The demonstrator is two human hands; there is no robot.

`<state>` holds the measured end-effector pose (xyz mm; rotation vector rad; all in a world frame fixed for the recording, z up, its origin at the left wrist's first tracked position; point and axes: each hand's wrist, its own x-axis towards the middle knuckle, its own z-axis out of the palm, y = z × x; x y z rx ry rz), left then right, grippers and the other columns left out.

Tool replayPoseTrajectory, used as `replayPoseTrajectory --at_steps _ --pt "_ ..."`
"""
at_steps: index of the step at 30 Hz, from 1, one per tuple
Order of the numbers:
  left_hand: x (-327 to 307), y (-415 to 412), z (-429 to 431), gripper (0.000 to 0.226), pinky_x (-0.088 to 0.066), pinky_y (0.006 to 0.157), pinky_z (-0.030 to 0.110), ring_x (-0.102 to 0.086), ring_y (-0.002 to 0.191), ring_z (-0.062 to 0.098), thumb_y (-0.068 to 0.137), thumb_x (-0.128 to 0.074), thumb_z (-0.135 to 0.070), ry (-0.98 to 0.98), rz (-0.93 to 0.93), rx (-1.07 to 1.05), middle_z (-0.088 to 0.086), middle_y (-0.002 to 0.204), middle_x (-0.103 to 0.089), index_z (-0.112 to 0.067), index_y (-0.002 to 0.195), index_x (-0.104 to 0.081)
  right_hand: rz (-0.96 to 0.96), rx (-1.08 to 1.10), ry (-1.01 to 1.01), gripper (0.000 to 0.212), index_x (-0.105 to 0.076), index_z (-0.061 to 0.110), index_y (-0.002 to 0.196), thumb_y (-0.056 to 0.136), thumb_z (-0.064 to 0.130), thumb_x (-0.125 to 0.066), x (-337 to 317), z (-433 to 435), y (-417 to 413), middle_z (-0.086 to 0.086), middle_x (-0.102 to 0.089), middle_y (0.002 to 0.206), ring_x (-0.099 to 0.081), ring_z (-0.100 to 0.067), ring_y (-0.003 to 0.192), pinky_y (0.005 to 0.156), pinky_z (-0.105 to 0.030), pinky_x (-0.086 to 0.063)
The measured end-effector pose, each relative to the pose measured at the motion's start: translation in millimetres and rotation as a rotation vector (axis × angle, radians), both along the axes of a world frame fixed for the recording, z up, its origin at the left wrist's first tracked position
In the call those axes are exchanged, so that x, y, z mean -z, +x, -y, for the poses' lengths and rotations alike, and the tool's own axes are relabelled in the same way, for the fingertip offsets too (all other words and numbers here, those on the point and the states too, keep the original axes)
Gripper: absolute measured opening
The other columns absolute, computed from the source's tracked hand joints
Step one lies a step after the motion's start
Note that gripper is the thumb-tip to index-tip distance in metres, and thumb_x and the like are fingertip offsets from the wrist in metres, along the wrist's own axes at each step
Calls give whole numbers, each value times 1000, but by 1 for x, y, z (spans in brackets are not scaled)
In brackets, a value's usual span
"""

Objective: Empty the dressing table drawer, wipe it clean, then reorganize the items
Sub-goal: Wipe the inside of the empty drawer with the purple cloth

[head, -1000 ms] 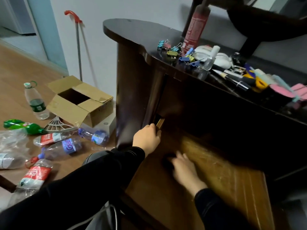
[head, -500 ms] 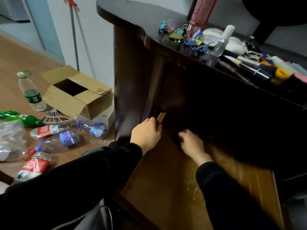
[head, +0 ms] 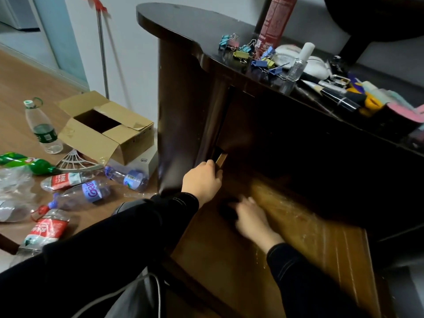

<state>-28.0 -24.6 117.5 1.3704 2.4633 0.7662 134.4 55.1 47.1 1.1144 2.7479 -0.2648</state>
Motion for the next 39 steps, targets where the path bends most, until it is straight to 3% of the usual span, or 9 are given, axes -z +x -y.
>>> replayPoseTrajectory --at_steps 3,7,11,16,24,33,37,39 --pt "-4 2 5 31 -49 83 42 -61 98 34 103 -42 -40 -4 26 10 9 108 -61 -11 107 -53 51 -210 -143 68 -44 41 146 91 8 -67 3 57 24 -1 -22 165 -19 -36 152 121 -44 -26" --pt "-6 4 5 31 -49 81 41 -61 95 33 104 -41 -39 14 21 15 8 106 -60 -11 108 -53 49 -412 -174 62 -48 47 141 94 8 -62 -7 63 41 -1 -26 163 -32 -34 145 112 -45 -39" --pt "-3 3 3 32 -48 84 44 -60 99 36 103 -42 -38 19 4 15 11 109 -61 -9 107 -53 -29 -271 -141 57 -55 48 135 96 7 -58 -13 21 13 3 -39 156 -47 -23 134 99 -29 -46" --pt "4 0 -2 28 -47 82 43 -60 99 36 102 -44 -39 31 -2 8 10 107 -62 -11 101 -51 -57 -33 -17 57 -53 42 141 95 10 -60 -2 -33 -14 -5 -28 163 -29 -33 147 117 -41 -34" --pt "5 -1 -4 26 -42 78 40 -60 101 36 102 -43 -38 5 -24 11 10 109 -62 -13 99 -48 15 -88 -100 63 -46 47 144 95 9 -60 1 -10 -6 -4 -23 166 -17 -30 153 125 -42 -18" --pt "0 3 5 31 -49 79 41 -60 91 30 104 -40 -40 17 10 14 6 101 -59 -12 103 -52 100 -467 -212 73 -44 48 144 91 1 -61 -10 89 65 -9 -22 164 -29 -37 147 112 -45 -40" --pt "1 2 1 31 -48 80 42 -59 92 33 104 -40 -40 15 6 9 8 103 -60 -10 101 -51 6 -420 -171 67 -46 53 139 93 7 -61 -7 61 53 -2 -35 156 -43 -26 134 98 -38 -52" --pt "5 0 -2 31 -45 78 41 -59 94 34 103 -40 -40 18 1 3 8 103 -60 -11 99 -50 -37 -309 -119 67 -46 52 141 94 7 -60 -5 34 37 -2 -37 156 -42 -28 136 100 -41 -52"
